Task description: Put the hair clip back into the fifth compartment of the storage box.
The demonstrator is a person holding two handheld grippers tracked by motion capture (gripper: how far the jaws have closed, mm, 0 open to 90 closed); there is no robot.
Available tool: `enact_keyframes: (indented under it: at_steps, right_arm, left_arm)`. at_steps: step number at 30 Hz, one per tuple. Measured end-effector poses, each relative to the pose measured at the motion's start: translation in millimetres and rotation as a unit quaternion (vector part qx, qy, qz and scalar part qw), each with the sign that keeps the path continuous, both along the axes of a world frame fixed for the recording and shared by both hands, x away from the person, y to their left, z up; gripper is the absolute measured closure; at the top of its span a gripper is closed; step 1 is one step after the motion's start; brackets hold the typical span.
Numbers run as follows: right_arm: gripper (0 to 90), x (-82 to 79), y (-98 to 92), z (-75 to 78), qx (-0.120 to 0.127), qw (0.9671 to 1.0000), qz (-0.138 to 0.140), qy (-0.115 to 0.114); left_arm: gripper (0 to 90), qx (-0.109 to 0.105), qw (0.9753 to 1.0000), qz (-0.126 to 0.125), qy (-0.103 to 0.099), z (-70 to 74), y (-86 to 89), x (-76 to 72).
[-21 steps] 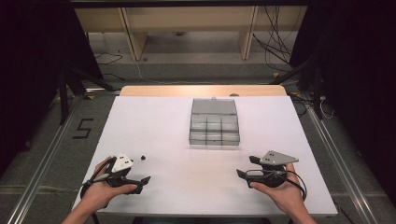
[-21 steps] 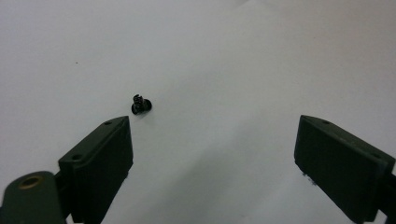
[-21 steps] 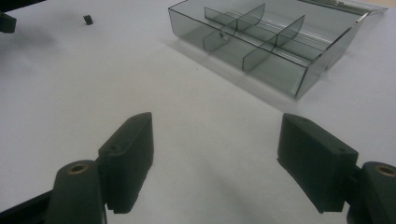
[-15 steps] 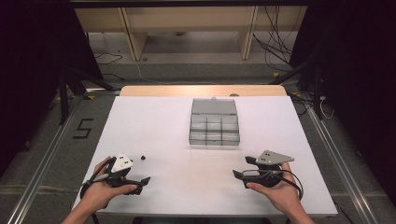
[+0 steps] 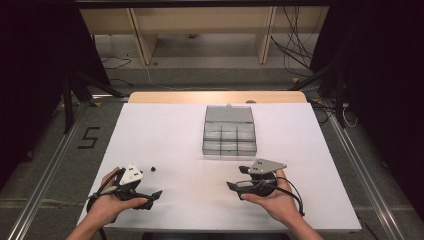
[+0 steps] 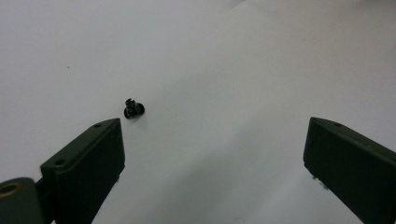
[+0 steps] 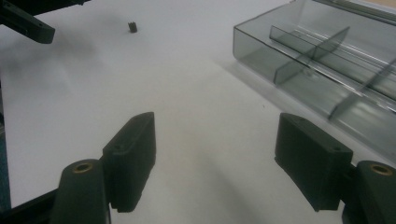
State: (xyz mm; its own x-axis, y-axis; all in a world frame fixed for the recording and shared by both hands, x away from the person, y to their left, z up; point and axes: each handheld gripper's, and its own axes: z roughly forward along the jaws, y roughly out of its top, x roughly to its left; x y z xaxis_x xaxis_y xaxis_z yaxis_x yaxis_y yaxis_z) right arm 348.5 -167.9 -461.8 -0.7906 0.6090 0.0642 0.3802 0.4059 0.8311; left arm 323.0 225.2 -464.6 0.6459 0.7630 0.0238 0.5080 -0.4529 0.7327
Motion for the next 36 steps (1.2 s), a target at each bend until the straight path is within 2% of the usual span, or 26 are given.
enact_keyframes:
  at_steps: [1,11,13,18,19,25,36]
  right_arm:
    - [30.6,2.9,9.0,-0.5,0.003,1.0,0.003,-0.002]
    - [31.5,18.8,50.1,-3.8,0.005,0.9997,0.024,-0.002]
    - [31.6,24.0,66.5,-7.1,0.005,0.9995,0.031,0.002]
    - [32.1,29.6,85.9,-11.7,0.009,0.9991,0.04,0.006]
    - [32.1,32.2,94.6,-13.4,0.009,0.999,0.042,0.01]
    - [32.5,38.8,114.9,-17.3,0.006,0.9987,0.049,0.01]
    - [33.3,52.8,163.5,-23.9,-0.01,0.9973,0.072,0.014]
  left_arm:
    - [4.8,0.0,1.0,0.0,0.0,0.1,0.0,0.0]
    - [4.5,0.001,1.0,-0.001,0.002,-0.7,0.2,0.5]
    - [4.4,0.001,1.0,-0.002,0.003,-1.3,-0.2,0.3]
    - [4.4,0.0,1.0,-0.003,0.004,-1.8,0.1,0.3]
    - [4.4,0.001,1.0,-0.004,0.006,-1.9,0.1,0.4]
    - [4.4,0.002,1.0,-0.006,0.007,-2.2,0.1,0.6]
    - [4.4,0.002,0.9999,-0.01,0.007,-2.8,-0.7,0.5]
